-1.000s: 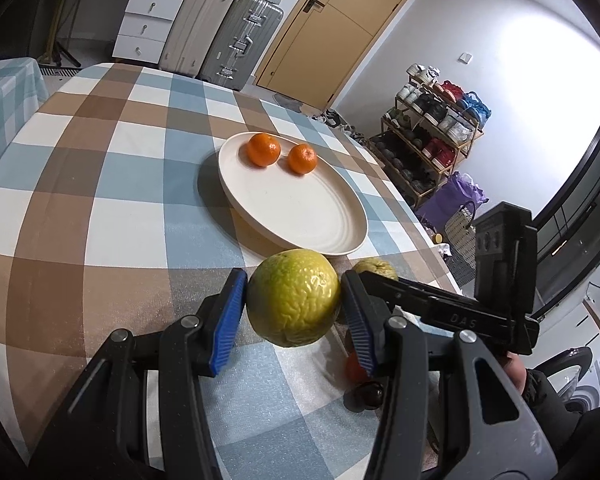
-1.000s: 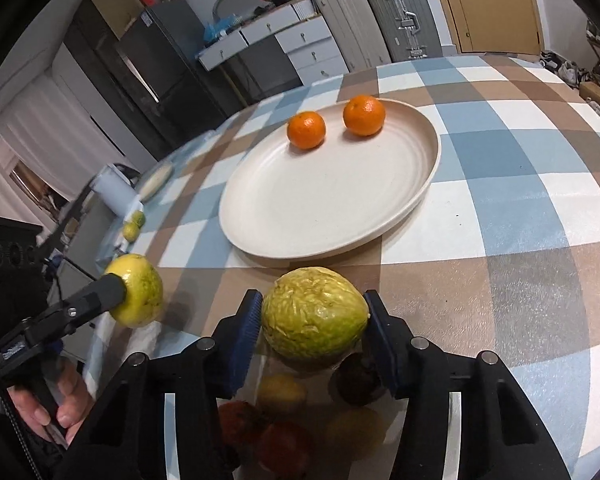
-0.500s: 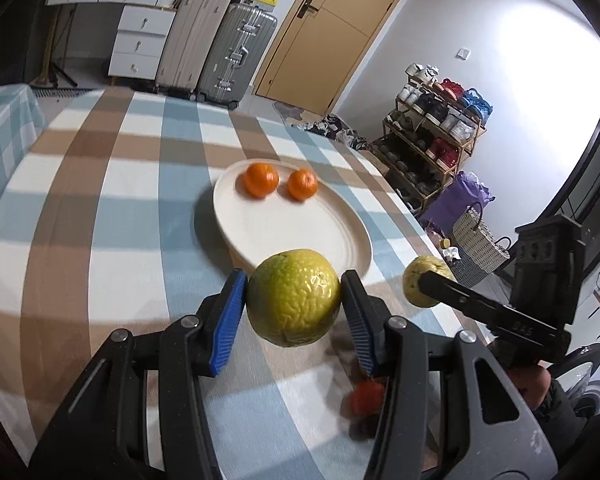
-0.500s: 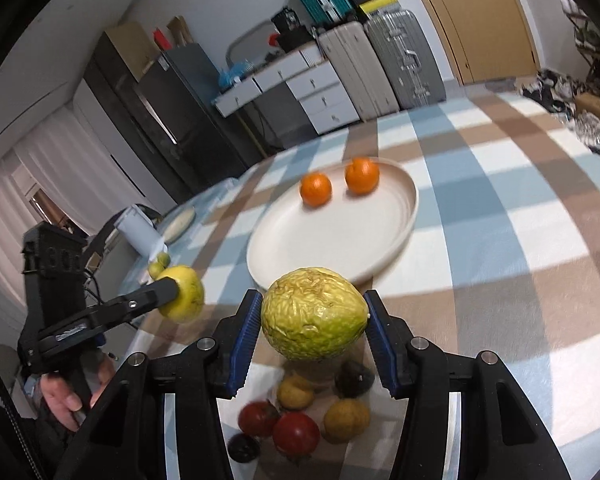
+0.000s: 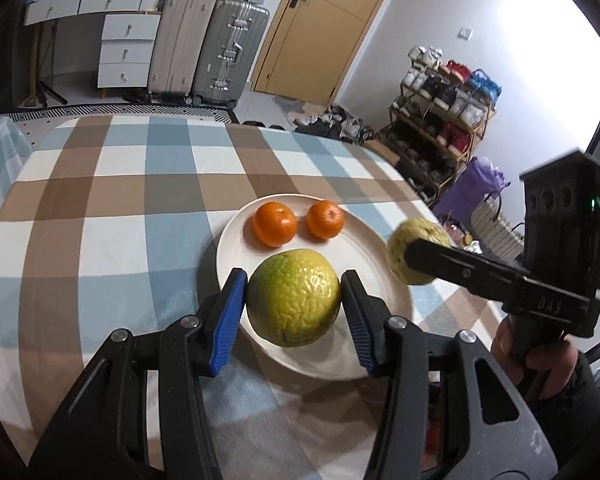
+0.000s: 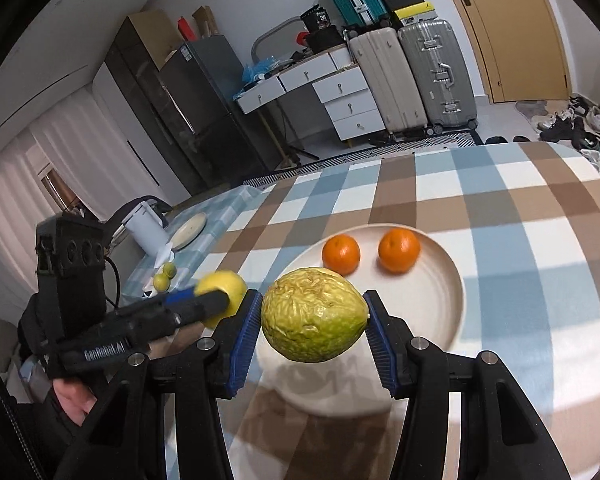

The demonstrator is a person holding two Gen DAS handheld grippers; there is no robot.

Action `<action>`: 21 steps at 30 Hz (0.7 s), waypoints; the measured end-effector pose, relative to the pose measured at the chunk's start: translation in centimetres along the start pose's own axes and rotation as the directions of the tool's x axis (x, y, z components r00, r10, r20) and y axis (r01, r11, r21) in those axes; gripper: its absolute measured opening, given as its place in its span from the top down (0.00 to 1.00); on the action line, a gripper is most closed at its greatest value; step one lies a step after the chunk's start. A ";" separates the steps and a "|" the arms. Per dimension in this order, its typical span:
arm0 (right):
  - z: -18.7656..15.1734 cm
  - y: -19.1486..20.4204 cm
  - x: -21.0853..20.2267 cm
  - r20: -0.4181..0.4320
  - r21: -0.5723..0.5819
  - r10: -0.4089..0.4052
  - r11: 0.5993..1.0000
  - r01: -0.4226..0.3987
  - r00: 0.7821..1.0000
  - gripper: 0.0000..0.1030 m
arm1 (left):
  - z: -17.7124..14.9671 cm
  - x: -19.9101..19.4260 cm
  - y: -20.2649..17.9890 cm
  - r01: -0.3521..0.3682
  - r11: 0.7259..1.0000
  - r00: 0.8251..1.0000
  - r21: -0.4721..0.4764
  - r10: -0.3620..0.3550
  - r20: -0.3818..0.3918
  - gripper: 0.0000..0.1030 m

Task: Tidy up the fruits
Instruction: 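Carry the yellow citrus in the left tool to the plate while the right tool carries the green fruit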

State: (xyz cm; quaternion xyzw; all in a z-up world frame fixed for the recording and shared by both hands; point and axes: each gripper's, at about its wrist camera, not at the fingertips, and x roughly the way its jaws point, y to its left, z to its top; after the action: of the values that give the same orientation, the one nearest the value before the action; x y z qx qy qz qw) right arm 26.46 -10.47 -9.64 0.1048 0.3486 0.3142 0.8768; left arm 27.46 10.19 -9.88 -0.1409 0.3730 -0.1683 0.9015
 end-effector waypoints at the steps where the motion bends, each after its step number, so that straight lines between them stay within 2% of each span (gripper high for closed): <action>1: 0.4 -0.3 1.0 -0.013 0.005 -0.008 1.000 0.008 1.000 0.50 | 0.3 0.7 0.2 -0.003 1.000 1.000 0.005 0.003 -0.009 0.56; 7: 2.0 -2.6 5.4 -0.093 0.089 -0.014 0.996 0.022 0.996 0.50 | 1.2 3.9 1.3 -0.001 1.000 1.000 0.005 0.001 -0.029 0.56; 10: 2.5 -2.8 6.7 -0.114 0.084 -0.018 0.996 0.028 0.993 0.49 | 1.6 5.3 2.0 0.035 0.999 0.998 -0.021 -0.036 -0.057 0.56; 21: 2.7 -3.6 9.4 -0.177 0.078 -0.056 0.994 0.071 0.983 0.49 | 1.9 7.6 1.9 0.023 1.000 0.996 0.006 -0.022 -0.091 0.56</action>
State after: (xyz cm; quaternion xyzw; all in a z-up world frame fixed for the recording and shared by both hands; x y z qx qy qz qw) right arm 35.22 -7.32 -14.24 0.1027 0.4401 0.2791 0.8473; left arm 34.27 9.04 -14.05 -0.1343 0.4114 -0.1860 0.8821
